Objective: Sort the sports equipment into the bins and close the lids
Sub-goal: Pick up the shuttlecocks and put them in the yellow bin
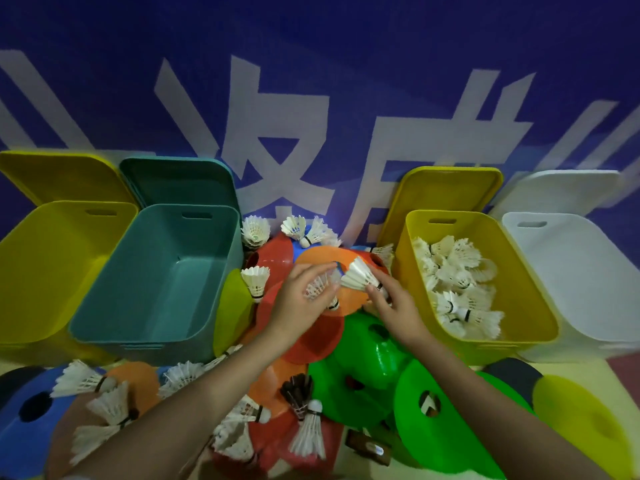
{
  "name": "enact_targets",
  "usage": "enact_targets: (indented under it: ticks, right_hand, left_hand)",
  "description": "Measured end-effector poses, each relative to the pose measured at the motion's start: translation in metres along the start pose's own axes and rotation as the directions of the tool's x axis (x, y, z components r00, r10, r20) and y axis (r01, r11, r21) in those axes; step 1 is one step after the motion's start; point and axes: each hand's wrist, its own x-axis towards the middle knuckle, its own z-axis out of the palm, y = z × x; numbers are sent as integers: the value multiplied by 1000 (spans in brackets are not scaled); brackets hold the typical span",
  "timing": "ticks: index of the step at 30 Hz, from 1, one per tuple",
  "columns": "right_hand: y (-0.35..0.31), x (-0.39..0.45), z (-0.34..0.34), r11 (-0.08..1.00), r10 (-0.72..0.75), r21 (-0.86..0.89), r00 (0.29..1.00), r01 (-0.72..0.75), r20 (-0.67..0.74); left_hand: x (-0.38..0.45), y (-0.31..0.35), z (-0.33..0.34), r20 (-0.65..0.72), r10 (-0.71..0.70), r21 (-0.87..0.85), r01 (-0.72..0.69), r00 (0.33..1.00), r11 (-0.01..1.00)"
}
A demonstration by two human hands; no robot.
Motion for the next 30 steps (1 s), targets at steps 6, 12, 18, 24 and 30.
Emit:
enact_targets:
  ticks: [6, 12, 18, 24, 30]
  right_hand:
    - [28, -13, -107, 991, 103, -65, 967, -121, -231]
    - [72, -38, -211, 949, 189, -168, 908, -267, -373]
    - [100, -44, -251, 933, 103, -306, 954, -191, -281]
    - [118, -40, -255, 931, 47, -346, 978, -116, -202]
    - [131, -33, -258, 904, 35, -411, 980, -114, -195]
  left_hand:
    - [28, 46, 79, 76, 32, -101, -25, 997, 995]
    - [49, 76, 163, 183, -9, -142, 35, 983, 989]
    - [52, 86, 232, 242, -99, -43, 112, 965, 993]
    - [40, 78, 261, 353, -129, 367, -10, 927, 930]
    - [37, 74, 270, 346, -87, 590, -144, 934, 794]
